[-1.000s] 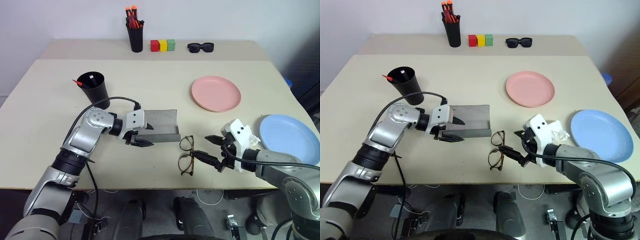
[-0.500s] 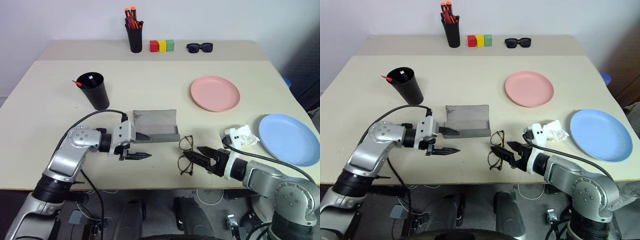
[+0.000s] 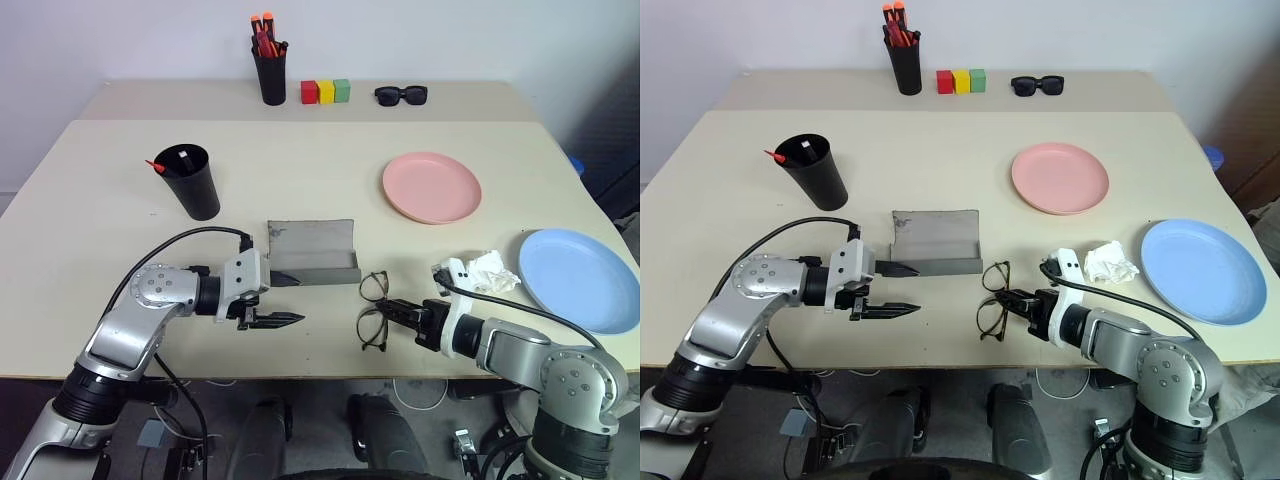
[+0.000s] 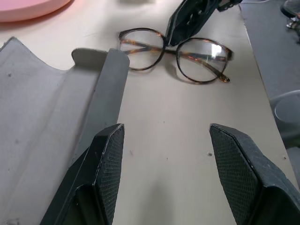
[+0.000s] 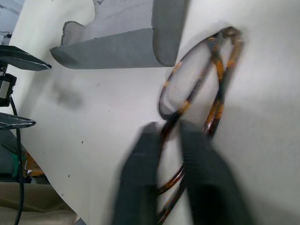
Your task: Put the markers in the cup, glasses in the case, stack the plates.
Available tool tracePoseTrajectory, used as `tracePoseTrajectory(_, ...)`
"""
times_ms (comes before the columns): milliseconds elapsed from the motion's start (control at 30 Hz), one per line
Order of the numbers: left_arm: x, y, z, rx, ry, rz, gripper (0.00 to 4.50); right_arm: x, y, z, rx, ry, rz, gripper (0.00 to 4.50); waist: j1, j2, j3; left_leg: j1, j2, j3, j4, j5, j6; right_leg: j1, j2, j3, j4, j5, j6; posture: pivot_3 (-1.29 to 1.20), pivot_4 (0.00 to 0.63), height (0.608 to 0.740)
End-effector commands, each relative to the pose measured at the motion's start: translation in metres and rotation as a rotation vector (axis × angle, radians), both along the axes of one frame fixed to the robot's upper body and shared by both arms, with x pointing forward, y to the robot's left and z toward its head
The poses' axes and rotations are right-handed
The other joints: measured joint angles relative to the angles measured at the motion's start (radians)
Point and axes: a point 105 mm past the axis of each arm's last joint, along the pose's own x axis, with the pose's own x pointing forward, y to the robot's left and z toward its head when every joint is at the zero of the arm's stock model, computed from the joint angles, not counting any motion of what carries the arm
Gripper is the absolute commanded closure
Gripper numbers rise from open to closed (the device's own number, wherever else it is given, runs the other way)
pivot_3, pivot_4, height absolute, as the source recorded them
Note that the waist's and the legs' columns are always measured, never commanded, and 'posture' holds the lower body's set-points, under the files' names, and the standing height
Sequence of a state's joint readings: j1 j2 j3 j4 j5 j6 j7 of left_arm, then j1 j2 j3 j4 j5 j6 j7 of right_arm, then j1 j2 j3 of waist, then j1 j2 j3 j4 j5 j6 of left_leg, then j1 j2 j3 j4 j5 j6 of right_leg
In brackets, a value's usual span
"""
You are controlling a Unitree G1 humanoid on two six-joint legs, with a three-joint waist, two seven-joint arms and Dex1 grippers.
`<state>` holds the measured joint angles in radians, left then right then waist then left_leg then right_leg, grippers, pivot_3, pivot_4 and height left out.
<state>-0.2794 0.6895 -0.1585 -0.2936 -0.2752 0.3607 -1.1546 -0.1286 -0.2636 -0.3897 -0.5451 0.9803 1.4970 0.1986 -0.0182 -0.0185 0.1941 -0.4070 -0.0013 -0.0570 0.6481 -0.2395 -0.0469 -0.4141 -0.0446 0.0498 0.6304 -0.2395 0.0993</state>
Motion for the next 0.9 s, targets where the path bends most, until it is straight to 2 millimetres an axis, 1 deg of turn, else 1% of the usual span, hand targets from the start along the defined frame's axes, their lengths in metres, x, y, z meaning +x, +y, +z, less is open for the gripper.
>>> tracePoseTrajectory(33,-0.005,-0.004,0.009,-0.011,-0.022,-0.018,1.55,0.0,-0.002,0.005,0.002,-0.019,-0.009,4.45,0.0,0.0,0.0,0.0,0.0,0.0,0.0,0.0,0.0,0.0,0.0,0.0,0.0,0.0,0.0,0.0,0.15,0.74)
tracePoseTrajectory(133,-0.003,-0.001,0.013,-0.035,-0.029,0.027,1.55,-0.002,-0.005,0.013,-0.061,-0.074,0.013,4.45,0.0,0.0,0.0,0.0,0.0,0.0,0.0,0.0,0.0,0.0,0.0,0.0,0.0,0.0,0.0,0.0,0.15,0.74)
tracePoseTrajectory(233,0.011,0.01,0.017,-0.085,-0.016,0.149,1.55,-0.001,-0.011,0.025,-0.244,-0.174,0.08,4.45,0.001,0.001,0.0,0.0,0.0,0.0,0.0,0.0,0.0,0.0,0.0,0.0,0.0,0.0,0.0,0.0,0.15,0.74)
tracePoseTrajectory(300,0.013,0.02,0.02,-0.104,-0.047,0.201,1.55,0.004,-0.013,0.041,-0.351,-0.272,0.136,4.45,-0.001,0.001,0.0,0.0,0.0,0.0,0.0,0.0,0.0,0.0,0.0,0.0,-0.001,0.0,0.0,0.0,0.15,0.74)
tracePoseTrajectory(333,0.015,0.028,0.02,-0.105,-0.05,0.237,1.55,0.008,-0.012,0.054,-0.387,-0.333,0.165,4.45,-0.004,0.001,0.0,0.0,0.0,0.001,0.0,0.0,0.0,-0.001,0.0,0.0,-0.001,-0.001,0.001,0.0,0.15,0.74)
tracePoseTrajectory(400,0.016,0.046,0.017,-0.105,-0.038,0.313,1.55,0.02,-0.002,0.082,-0.432,-0.466,0.237,4.45,-0.017,0.001,0.001,0.0,0.0,0.002,-0.001,0.0,0.0,-0.002,0.0,0.0,0.0,-0.001,0.001,0.0,0.15,0.74)
tracePoseTrajectory(500,0.015,0.058,0.015,-0.11,-0.023,0.361,1.55,0.029,0.011,0.099,-0.444,-0.548,0.302,4.45,-0.022,0.0,0.0,-0.001,0.001,0.002,-0.002,0.0,0.0,-0.003,0.001,0.0,0.0,0.0,-0.001,0.0,0.15,0.74)
tracePoseTrajectory(567,0.014,0.079,0.008,-0.086,-0.008,0.44,1.55,0.041,0.041,0.113,-0.414,-0.63,0.385,4.45,-0.026,0.0,0.001,-0.001,0.002,0.0,-0.002,0.0,0.0,-0.004,0.002,-0.001,0.0,-0.001,-0.001,0.0,0.15,0.74)
tracePoseTrajectory(633,0.013,0.098,0.005,-0.075,-0.001,0.511,1.55,0.054,0.068,0.118,-0.41,-0.677,0.443,4.45,-0.033,0.001,0.001,-0.001,0.002,0.004,-0.003,-0.001,0.001,-0.006,0.001,0.001,0.001,0.0,-0.002,0.0,0.15,0.74)
tracePoseTrajectory(667,0.012,0.102,0.004,-0.076,0.001,0.528,1.55,0.059,0.073,0.117,-0.416,-0.686,0.454,4.45,-0.031,0.001,0.001,-0.001,0.002,0.005,-0.003,-0.001,0.001,-0.007,0.001,0.002,0.001,0.0,-0.002,0.0,0.15,0.74)
tracePoseTrajectory(733,0.01,0.114,0.003,-0.075,0.007,0.571,1.55,0.071,0.092,0.119,-0.398,-0.691,0.468,4.45,-0.026,0.0,0.001,-0.002,0.002,0.004,-0.003,-0.001,0.001,-0.007,0.001,0.001,0.001,0.0,-0.001,0.0,0.15,0.74)
tracePoseTrajectory(767,0.007,0.124,0.001,-0.066,0.013,0.602,1.55,0.076,0.105,0.121,-0.384,-0.701,0.493,4.45,-0.024,0.0,0.001,-0.003,0.002,0.004,-0.003,-0.001,0.001,-0.008,0.001,0.001,0.001,0.0,-0.001,0.0,0.15,0.74)
tracePoseTrajectory(833,0.001,0.138,0.0,-0.049,0.019,0.644,1.55,0.081,0.128,0.122,-0.364,-0.714,0.543,4.45,-0.027,0.0,0.001,-0.003,0.002,0.005,-0.002,-0.001,0.001,-0.009,0.0,0.002,0.001,0.0,-0.001,0.0,0.15,0.74)
tracePoseTrajectory(900,-0.005,0.144,0.0,-0.042,0.021,0.658,1.55,0.086,0.143,0.118,-0.357,-0.711,0.575,4.45,-0.026,0.0,0.001,-0.004,0.002,0.005,-0.002,-0.001,0.001,-0.009,-0.001,0.002,0.002,0.0,-0.001,0.0,0.15,0.74)
